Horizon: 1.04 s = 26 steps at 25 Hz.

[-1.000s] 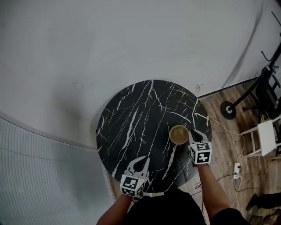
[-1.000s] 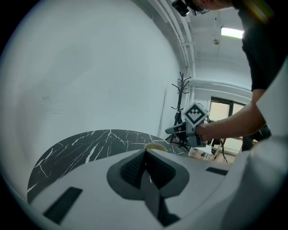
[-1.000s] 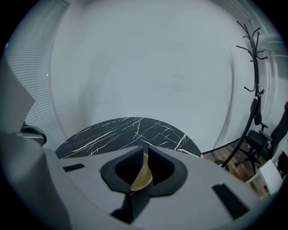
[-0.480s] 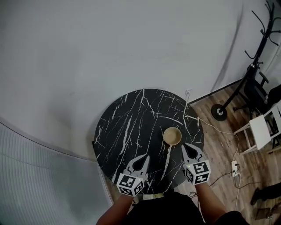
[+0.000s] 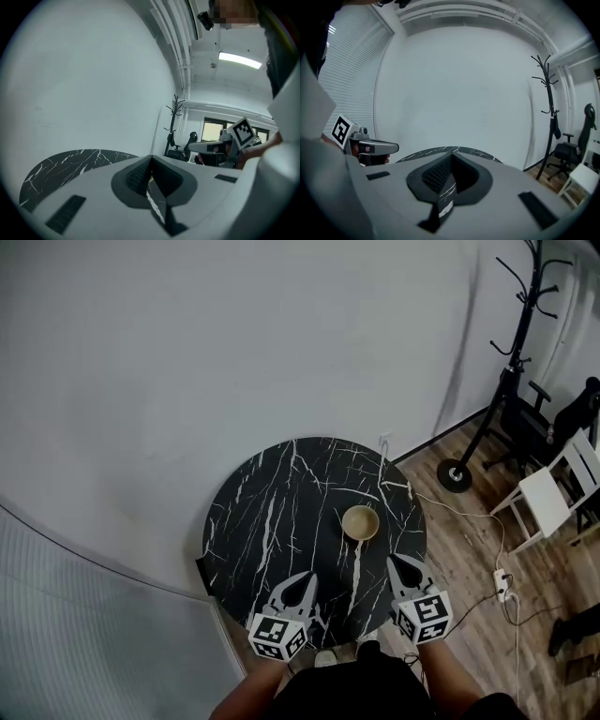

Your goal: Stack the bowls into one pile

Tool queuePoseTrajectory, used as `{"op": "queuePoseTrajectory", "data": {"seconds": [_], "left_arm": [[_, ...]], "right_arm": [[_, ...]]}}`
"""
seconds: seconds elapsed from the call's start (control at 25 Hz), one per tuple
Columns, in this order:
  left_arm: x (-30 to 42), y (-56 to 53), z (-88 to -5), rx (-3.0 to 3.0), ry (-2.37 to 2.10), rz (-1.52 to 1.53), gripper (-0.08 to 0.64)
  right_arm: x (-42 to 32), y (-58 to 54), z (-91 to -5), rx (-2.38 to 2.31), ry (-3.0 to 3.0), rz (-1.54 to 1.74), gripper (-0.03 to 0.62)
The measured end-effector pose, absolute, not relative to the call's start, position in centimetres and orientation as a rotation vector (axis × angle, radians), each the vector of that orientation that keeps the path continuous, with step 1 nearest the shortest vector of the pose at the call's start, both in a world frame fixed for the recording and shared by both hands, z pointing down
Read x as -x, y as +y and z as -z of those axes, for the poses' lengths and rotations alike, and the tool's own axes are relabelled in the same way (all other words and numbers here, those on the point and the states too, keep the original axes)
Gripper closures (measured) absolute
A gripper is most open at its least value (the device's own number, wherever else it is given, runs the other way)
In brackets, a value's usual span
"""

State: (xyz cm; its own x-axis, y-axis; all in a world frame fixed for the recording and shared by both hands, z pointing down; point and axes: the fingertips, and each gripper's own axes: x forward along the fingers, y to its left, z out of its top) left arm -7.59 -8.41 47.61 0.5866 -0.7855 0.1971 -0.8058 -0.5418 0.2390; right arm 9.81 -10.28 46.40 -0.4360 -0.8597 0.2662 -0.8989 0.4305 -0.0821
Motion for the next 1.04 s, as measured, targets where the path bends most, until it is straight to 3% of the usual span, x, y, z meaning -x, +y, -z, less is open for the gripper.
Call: {"op": "queuePoseTrajectory", "data": {"seconds": [1.04], "left_arm": [[9.8,-0.5,-46.7,-2.676,-1.231,-0.197,0.548]], "right_arm": [[-6.3,-1.7,-44.6,-1.623,-2.483,-0.177,0.584]]}}
